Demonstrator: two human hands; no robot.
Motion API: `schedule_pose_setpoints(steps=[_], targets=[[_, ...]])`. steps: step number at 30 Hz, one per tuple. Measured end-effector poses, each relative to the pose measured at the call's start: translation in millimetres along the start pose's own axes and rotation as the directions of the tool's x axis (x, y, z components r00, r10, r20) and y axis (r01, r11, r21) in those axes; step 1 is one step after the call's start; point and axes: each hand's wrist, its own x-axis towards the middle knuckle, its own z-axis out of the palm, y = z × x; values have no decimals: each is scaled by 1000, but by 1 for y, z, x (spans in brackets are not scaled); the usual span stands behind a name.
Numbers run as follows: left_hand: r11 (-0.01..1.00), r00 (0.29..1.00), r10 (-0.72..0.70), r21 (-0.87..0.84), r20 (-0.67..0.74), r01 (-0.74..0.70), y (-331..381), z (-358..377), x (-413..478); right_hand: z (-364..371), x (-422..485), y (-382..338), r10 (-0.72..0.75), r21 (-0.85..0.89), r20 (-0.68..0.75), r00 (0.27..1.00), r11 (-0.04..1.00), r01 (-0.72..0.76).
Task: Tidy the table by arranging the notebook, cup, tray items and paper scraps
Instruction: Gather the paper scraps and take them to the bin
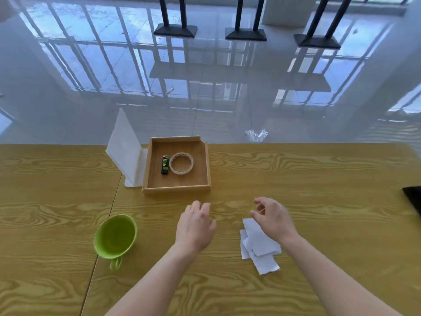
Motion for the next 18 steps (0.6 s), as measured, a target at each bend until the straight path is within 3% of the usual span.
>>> schedule_pose_setpoints(steps=[8,12,18], targets=[[976,978,-56,-197,202,96,52,47,-26,-10,-51,70,213,-101,93,973,974,-203],[964,962,-165,-171,219,205,72,53,-29,-4,-52,78,244,-150,85,966,962,-229],[977,973,-152,-121,175,174,91,69,-36,16,-45,77,261,-301,104,960,928,-220]])
